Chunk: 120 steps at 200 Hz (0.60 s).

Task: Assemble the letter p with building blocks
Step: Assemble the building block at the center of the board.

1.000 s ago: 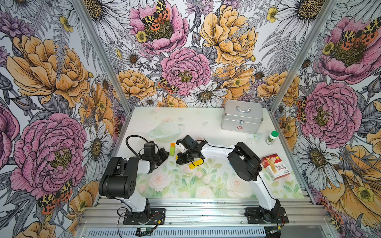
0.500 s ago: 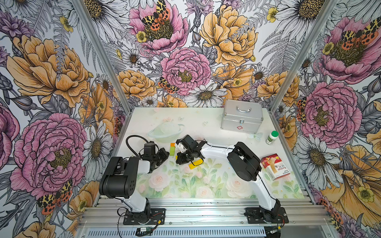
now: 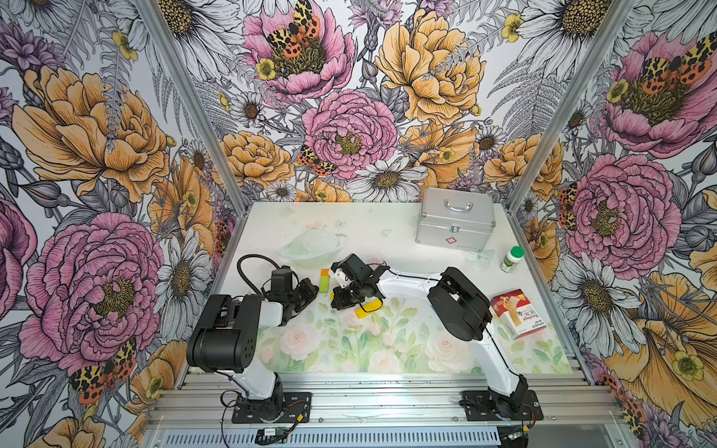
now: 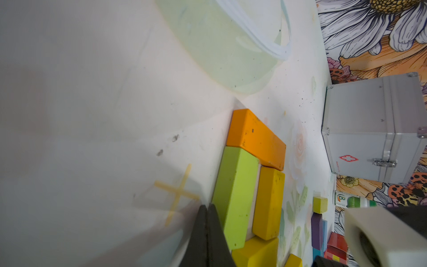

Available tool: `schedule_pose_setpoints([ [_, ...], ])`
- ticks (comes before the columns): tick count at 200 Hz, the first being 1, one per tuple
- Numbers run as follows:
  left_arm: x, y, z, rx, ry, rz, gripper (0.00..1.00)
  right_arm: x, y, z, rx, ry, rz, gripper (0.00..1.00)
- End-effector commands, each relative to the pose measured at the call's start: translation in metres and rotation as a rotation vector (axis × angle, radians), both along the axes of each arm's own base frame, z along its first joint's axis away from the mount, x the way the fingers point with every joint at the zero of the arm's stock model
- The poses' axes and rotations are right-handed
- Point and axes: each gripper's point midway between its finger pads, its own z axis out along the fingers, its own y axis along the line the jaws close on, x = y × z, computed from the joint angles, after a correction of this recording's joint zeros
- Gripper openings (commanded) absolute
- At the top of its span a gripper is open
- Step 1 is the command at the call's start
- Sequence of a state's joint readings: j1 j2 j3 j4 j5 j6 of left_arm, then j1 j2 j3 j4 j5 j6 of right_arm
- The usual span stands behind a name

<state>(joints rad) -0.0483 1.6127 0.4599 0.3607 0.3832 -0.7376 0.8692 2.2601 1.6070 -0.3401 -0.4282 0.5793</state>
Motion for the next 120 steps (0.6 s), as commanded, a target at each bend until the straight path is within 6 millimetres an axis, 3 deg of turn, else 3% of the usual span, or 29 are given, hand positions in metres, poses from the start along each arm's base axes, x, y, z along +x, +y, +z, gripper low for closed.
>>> schedule_pose_setpoints([
  [1,-0.003,0.0,-0.006,-0.012,0.024,0.005,0.0,0.004,-0.014,-0.003,-0.065,-0.026,-0.019,0.0],
  [48,-0.004,0.002,-0.003,-0.012,0.017,0.018,0.0,-0.001,-0.011,0.021,-0.034,-0.07,0.011,0.0],
  [76,-0.004,0.007,0.0,0.004,0.003,0.039,0.06,-0.001,-0.013,0.041,-0.013,-0.107,0.015,0.0],
  [120,-0.018,0.013,-0.004,0.034,0.012,0.083,0.08,0.006,-0.041,0.062,-0.039,-0.17,-0.046,0.0],
])
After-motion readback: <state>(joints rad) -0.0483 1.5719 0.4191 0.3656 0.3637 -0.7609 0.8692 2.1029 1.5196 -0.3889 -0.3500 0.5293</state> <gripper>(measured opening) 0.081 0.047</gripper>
